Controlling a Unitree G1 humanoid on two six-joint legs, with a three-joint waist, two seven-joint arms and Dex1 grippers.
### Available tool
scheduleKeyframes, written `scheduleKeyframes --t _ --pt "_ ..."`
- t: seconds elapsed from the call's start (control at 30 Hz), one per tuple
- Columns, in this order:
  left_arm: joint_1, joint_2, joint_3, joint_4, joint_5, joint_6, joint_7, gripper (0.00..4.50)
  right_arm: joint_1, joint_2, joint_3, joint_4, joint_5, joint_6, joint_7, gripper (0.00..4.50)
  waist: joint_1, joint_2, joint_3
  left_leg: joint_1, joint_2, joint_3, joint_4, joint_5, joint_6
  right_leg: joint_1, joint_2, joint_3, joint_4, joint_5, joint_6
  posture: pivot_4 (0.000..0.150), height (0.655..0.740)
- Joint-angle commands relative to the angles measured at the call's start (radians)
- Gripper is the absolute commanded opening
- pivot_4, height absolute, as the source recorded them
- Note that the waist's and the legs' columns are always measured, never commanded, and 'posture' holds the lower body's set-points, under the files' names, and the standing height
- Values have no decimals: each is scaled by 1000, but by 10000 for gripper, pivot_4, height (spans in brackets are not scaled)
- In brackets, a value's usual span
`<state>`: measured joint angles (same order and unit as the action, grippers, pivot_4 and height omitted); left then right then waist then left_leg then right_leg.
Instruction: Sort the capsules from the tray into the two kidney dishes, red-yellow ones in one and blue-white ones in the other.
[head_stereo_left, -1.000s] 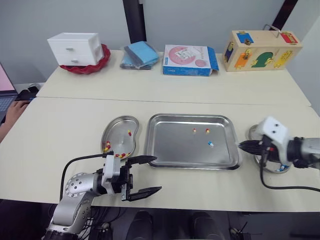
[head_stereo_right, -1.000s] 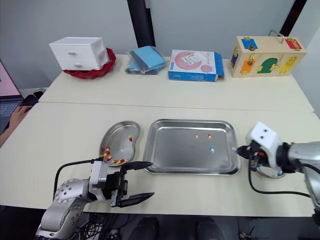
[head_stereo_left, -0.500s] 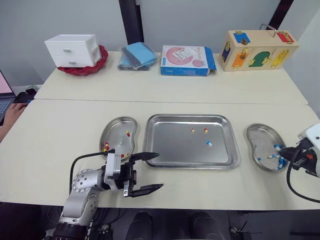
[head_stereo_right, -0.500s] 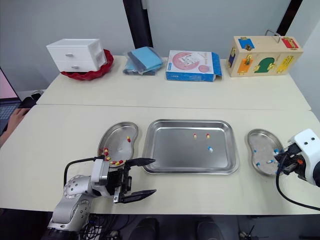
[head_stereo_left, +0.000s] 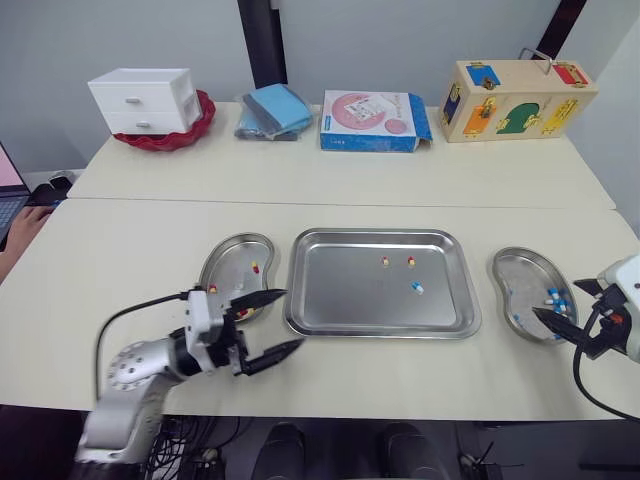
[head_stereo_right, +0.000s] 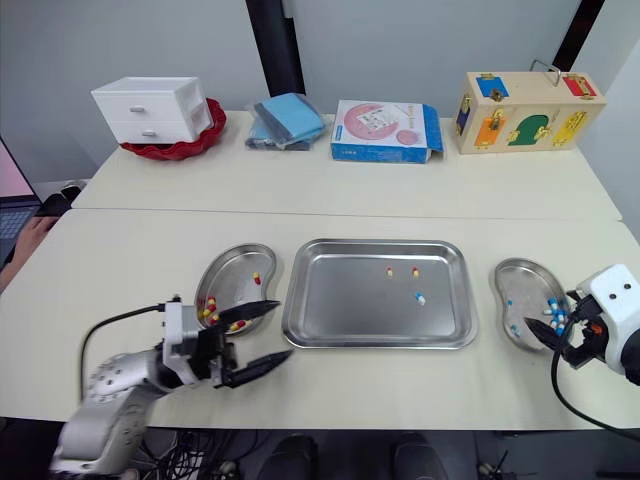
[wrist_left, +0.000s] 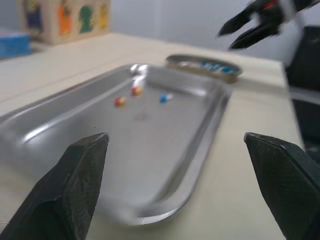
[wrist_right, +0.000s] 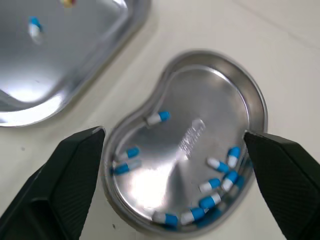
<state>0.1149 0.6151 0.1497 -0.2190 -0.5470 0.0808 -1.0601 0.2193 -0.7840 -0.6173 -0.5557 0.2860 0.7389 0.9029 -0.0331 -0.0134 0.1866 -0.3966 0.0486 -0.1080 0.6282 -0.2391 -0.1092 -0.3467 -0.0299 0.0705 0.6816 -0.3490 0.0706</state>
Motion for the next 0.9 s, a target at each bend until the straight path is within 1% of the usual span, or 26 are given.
scheduleKeyframes --t 0.03,0.13,0.23,0.37,0.5,0.63,0.9 --pt "74 57 130 -80 -6 95 105 45000 57 51 -38 -57 37 -169 31 44517 1 0 0 0 0 0 0 0 0 0 0 0 0 0 0 1500 7400" --pt "165 100 240 -72 -2 150 143 45000 123 98 -30 -47 42 -296 52 44517 1 0 0 0 0 0 0 0 0 1 0 0 0 0 0 1500 7400" --pt "265 124 336 -28 0 162 128 45000 201 120 -35 0 36 -414 92 44517 1 0 0 2 0 0 -1 0 0 2 0 0 0 0 0 1500 7400" --pt "349 131 414 35 6 174 115 45000 287 128 -44 67 44 -487 122 44517 1 -1 0 4 0 1 0 0 0 4 0 0 -1 0 0 1500 7400" --pt "397 122 439 74 34 159 120 45000 322 134 -70 139 60 -512 101 44517 1 -1 0 6 0 1 -1 0 0 5 0 0 -1 -1 -1 1500 7400" --pt "398 116 447 81 29 169 126 45000 337 110 -110 220 66 -534 110 44517 2 -2 -1 6 0 1 -1 0 0 5 0 1 -1 -1 -1 1500 7400" --pt "403 105 439 79 34 165 131 45000 365 91 -102 264 56 -586 129 44517 1 -2 -1 6 0 2 -1 0 0 5 0 1 -1 -1 -1 1500 7400"
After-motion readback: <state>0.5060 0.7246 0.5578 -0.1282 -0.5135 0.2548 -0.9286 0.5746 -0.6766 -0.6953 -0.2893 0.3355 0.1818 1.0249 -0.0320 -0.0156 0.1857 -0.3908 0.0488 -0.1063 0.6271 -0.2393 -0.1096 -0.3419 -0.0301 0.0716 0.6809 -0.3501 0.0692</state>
